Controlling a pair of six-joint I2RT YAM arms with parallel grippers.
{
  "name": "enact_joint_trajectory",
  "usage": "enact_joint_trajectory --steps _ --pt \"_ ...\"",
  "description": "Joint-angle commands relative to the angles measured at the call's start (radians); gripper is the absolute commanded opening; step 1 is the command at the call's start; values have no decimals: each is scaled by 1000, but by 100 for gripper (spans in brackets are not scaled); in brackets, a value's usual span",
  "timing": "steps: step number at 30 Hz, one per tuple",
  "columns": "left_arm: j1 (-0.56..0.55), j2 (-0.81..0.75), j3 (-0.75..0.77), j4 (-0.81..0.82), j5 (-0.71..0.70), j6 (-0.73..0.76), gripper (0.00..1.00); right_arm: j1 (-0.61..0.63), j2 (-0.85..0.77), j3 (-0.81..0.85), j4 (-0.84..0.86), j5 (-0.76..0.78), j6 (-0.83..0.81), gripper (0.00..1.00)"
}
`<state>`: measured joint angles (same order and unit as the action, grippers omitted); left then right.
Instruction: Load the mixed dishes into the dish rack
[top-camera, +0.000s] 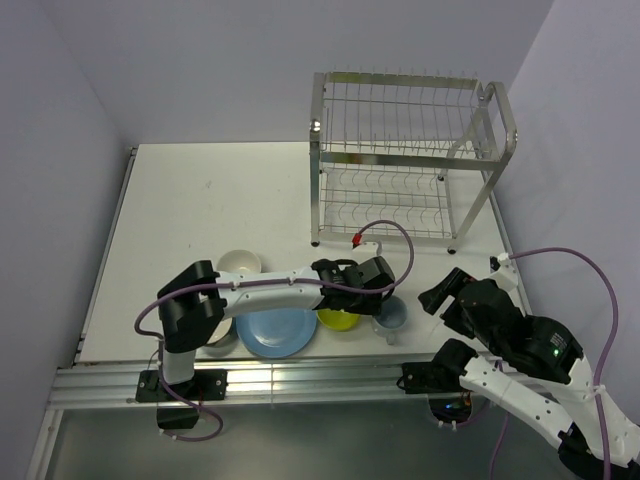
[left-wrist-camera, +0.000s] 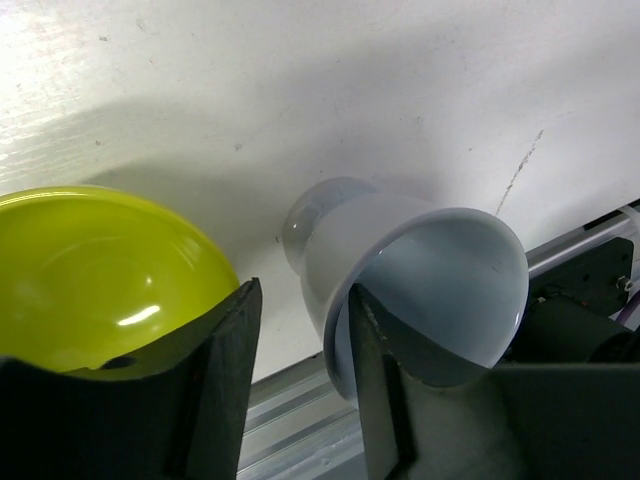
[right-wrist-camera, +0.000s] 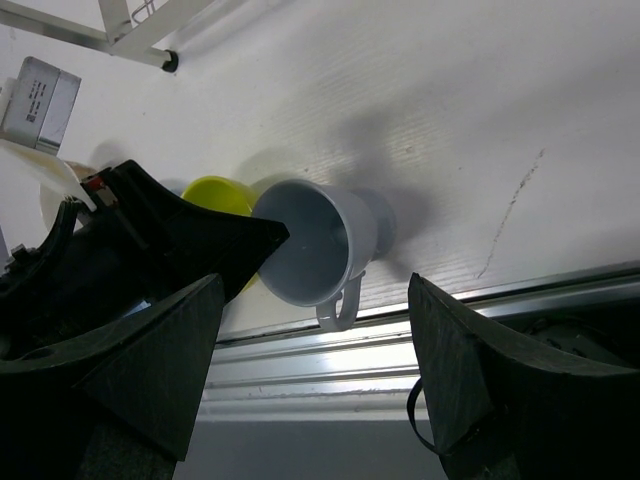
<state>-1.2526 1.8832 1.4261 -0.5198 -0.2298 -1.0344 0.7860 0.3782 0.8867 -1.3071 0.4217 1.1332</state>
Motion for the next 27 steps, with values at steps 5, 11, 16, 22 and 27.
enact_joint_trajectory --steps 5,11,16,22,27 --pt "-7 37 73 23 23 11 39 7 -7 24 -4 26 14 82" --pt "-7 62 89 33 40 20 24 7 -7 29 -1 19 7 82" --pt "-5 33 63 67 46 25 0 7 -30 32 9 0 -1 84" --pt "-4 -91 -36 144 31 16 0 6 -50 29 55 -60 -24 84" --pt "-4 -300 -170 224 -14 33 0 7 -58 24 109 -130 -44 84"
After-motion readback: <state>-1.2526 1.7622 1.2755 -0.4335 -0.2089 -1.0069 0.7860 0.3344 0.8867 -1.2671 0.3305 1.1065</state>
